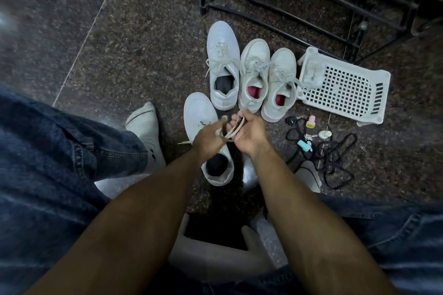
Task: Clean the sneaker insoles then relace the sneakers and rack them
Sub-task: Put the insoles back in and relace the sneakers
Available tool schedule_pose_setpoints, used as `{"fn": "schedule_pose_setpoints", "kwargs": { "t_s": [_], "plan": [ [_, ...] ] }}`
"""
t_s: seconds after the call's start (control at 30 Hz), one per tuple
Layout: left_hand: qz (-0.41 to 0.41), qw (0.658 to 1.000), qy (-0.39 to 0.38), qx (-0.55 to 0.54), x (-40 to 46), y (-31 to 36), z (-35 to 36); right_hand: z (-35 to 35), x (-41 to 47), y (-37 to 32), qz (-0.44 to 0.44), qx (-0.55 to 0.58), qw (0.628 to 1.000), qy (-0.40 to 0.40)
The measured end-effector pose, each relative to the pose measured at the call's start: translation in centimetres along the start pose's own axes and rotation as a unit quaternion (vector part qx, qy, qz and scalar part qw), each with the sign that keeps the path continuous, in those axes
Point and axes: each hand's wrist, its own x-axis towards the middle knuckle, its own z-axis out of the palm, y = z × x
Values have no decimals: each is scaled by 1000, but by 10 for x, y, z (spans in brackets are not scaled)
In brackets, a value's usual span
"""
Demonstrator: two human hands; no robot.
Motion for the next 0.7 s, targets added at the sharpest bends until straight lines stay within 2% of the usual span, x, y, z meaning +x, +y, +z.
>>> {"fn": "schedule_pose_setpoints", "kwargs": {
  "t_s": [0.03, 0.07, 0.17, 0.27, 0.33, 0.43, 0.6, 0.7],
  "plan": [
    [17, 997, -30, 70, -2, 2, 1, 5, -1, -2, 4, 16, 1000, -3],
    [23, 994, -45, 95, -3, 3, 0, 10, -3, -3, 6, 26, 1000, -11],
    [5, 997, -79, 9, 4, -1, -2, 14, -6, -8, 1, 14, 999, -50],
    [-40, 995, -51, -78, 10, -2, -4, 7, -6, -10, -51, -92, 993, -60],
    [-65, 993, -50, -84, 10, 2, -5, 0, -5, -7, -91, -234, 967, -39],
    [-97, 992, -48, -67, 16, -1, -6, -13, -4, 5, -103, -427, 897, -54],
    [-112, 987, -33, -114, 16, -3, -7, -20, -3, 9, -137, -447, 884, -25],
    [-130, 978, 0, -160, 16, -4, -10, -25, -5, -2, -103, -500, 859, -28]
  ]
}}
